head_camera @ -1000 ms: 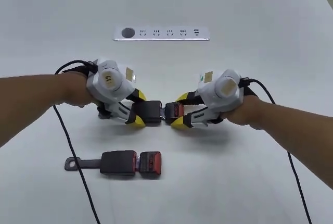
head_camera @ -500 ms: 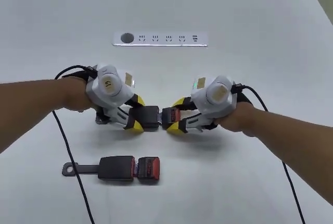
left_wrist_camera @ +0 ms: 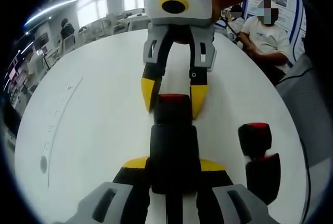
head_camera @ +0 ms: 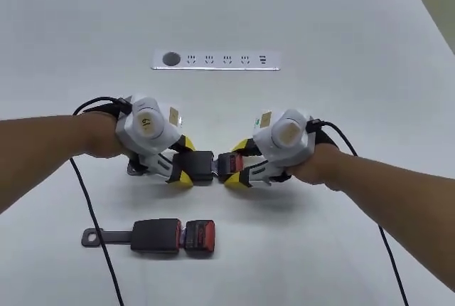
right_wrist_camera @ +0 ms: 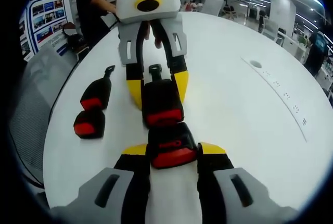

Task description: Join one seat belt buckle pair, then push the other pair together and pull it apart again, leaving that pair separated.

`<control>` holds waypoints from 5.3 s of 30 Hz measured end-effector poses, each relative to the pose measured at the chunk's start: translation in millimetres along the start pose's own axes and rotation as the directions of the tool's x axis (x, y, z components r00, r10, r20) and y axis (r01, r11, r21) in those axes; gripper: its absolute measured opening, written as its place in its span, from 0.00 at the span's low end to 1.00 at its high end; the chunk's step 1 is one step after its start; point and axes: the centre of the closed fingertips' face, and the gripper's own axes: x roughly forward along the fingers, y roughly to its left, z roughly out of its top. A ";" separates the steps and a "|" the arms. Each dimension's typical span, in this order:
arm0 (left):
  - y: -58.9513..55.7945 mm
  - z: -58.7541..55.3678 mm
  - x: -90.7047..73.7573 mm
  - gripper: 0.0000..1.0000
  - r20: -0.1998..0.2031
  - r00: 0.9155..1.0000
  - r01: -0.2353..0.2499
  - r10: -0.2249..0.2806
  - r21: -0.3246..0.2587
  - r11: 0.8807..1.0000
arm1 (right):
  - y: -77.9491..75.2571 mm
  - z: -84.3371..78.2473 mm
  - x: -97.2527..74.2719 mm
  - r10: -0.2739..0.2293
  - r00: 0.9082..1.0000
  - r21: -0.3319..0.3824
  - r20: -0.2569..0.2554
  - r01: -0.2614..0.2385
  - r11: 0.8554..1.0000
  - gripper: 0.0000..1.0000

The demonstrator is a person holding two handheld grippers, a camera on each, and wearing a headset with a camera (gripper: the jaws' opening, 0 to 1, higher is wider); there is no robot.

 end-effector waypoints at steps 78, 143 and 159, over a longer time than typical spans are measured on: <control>3.6 -7.0 -1.1 0.35 -0.014 1.000 -0.010 0.009 -0.030 0.999 | -24.1 -94.9 -80.8 -0.033 0.999 -0.007 -0.042 0.033 0.999 0.34; -64.1 -1.4 -153.6 1.00 0.178 0.740 -0.379 0.648 -0.686 0.621 | 31.8 -3.1 -174.2 -0.704 0.683 0.479 0.195 0.560 0.676 0.91; -115.1 -32.1 -191.9 1.00 0.172 0.651 -0.378 0.739 -0.771 0.513 | 95.3 1.8 -190.9 -0.728 0.647 0.494 0.224 0.569 0.658 0.99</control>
